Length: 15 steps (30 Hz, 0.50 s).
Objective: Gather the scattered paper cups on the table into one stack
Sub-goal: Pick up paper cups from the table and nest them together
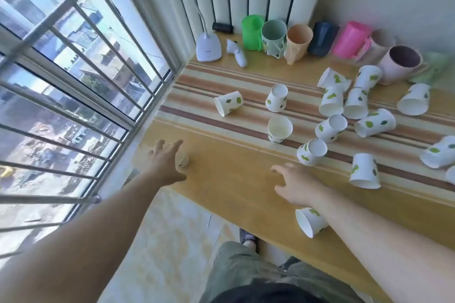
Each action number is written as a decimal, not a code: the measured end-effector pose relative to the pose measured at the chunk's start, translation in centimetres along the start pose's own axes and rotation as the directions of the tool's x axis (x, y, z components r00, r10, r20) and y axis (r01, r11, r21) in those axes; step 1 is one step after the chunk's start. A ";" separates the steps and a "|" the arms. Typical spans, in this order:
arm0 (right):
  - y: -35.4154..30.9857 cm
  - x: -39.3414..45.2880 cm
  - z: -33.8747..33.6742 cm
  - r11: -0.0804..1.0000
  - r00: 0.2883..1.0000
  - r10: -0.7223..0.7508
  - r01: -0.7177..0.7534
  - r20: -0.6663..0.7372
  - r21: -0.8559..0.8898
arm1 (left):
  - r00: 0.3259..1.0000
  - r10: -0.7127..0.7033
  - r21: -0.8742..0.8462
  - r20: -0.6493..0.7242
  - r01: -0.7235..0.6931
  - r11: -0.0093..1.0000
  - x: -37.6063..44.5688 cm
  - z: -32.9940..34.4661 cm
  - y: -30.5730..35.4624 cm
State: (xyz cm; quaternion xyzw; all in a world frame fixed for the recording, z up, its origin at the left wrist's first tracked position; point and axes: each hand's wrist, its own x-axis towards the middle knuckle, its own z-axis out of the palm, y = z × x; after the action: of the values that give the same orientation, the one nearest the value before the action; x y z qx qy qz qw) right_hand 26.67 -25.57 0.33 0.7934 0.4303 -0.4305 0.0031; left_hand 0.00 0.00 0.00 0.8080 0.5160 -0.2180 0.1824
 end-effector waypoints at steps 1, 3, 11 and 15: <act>0.1 0.2 0.1 1.000 1.000 0.005 -0.005 0.003 0.007 | 0.999 0.044 -0.025 -0.002 -0.044 0.999 0.2 0.1 -0.2; 0.4 0.2 0.1 0.999 1.000 0.027 -0.027 -0.002 0.024 | 0.992 0.114 -0.026 -0.046 -0.116 0.993 -0.1 0.1 0.4; 5.4 -3.3 -1.2 0.980 0.988 0.107 -0.086 -0.109 0.179 | 0.824 0.562 -0.176 -0.076 -0.565 0.806 -4.2 1.0 14.4; 11.3 -8.9 -0.8 0.942 0.951 0.242 -0.183 -0.191 0.282 | 0.692 0.721 -0.229 -0.033 -0.707 0.669 -7.2 3.9 24.3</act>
State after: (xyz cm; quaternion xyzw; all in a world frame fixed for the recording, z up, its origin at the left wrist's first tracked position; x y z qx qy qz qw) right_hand 32.64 -38.48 2.81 0.8721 0.2789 -0.3887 -0.1027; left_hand 18.86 -17.19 2.32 0.9123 0.1741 -0.0939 0.3585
